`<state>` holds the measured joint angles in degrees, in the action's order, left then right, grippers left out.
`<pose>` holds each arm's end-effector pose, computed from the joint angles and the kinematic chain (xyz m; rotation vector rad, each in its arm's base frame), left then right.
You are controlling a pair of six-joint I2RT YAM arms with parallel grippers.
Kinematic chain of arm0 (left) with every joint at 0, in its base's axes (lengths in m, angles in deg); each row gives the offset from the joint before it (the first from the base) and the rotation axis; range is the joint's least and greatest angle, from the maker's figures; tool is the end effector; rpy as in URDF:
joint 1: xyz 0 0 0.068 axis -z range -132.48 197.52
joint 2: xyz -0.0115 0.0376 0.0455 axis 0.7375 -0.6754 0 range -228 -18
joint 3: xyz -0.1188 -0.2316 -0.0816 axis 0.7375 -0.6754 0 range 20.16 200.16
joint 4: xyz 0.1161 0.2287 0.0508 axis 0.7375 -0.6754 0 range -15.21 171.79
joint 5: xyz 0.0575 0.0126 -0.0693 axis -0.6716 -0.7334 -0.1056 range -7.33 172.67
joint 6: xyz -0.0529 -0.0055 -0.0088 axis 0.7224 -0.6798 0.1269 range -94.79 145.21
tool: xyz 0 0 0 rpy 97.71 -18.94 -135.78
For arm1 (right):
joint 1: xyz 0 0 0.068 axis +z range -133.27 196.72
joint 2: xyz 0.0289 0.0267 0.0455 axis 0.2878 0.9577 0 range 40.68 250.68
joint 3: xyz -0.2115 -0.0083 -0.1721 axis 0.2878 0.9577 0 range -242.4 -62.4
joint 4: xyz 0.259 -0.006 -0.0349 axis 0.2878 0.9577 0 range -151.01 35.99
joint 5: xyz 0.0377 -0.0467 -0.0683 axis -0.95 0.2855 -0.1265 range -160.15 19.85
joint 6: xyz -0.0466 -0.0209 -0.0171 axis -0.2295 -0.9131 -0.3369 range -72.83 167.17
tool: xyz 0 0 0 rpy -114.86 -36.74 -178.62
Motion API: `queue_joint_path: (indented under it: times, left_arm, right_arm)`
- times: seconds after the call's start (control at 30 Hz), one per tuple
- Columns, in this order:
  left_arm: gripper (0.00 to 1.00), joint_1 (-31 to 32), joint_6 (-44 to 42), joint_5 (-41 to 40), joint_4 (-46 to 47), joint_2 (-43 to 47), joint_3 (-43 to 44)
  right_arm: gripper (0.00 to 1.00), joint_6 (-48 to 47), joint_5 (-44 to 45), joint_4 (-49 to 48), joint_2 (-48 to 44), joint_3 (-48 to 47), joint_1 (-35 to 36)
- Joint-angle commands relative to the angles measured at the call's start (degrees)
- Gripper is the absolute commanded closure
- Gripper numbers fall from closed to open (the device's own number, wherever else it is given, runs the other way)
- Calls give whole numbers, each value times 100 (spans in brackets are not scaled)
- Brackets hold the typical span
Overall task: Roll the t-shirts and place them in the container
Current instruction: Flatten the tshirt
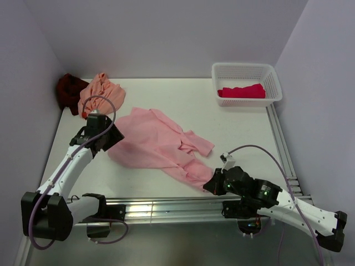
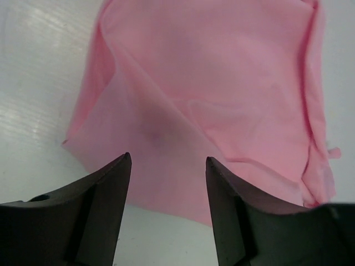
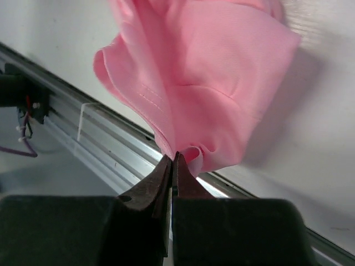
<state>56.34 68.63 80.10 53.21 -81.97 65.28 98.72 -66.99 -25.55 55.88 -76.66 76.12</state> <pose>0.2270 -0.0336 0.2477 -0.7429 2.3140 -0.3680 0.0522 0.0845 0.1737 -0.1306 2.3943 0.9604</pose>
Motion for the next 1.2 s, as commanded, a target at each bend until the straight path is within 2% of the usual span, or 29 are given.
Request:
queue_joint_path:
  times: [0.0,0.17,0.53,0.6,0.67,0.7,0.73,0.83,0.93,0.97,1.07,1.1,1.13,1.17]
  left_arm:
    - [40,-21,307,-753,-139,24,-248]
    - [42,-582,623,-253,502,454,-978]
    - [42,-688,896,-367,1275,253,-1778]
    - [51,-697,888,-341,1538,192,-1927]
    - [68,-697,879,-227,1671,34,-1972]
    - [91,-697,870,-148,1697,-2,-1981]
    - [100,-697,818,-17,1715,-37,-1964]
    - [100,-558,878,-68,1497,138,-1832]
    - [98,-207,1106,-735,715,786,-1534]
    - [90,-179,1151,-876,365,920,-1394]
    - [75,-179,1099,-904,169,1237,-1217]
    - [75,-179,1072,-886,125,1185,-1103]
    - [69,-188,1063,-886,63,1124,-1050]
    - [48,-188,1055,-894,19,1045,-997]
  right_arm:
    - [100,232,474,188,71,-375,37]
    - [100,373,774,207,150,-463,46]
    - [100,330,870,-127,721,-525,37]
    - [100,347,905,-162,791,-534,37]
    - [100,338,1011,-136,844,-586,46]
    - [100,399,1046,-119,905,-621,37]
    - [100,426,1099,-66,958,-656,37]
    - [100,452,1432,91,1265,-911,37]
    - [100,461,2064,433,1713,-1367,28]
    - [100,496,2353,513,1906,-1595,28]
    - [100,51,2505,435,2092,-1886,-260]
    - [100,-91,2436,435,2188,-1966,-723]
    - [100,-266,2270,383,2232,-2027,-728]
    - [100,-712,2042,269,2250,-2063,-1485]
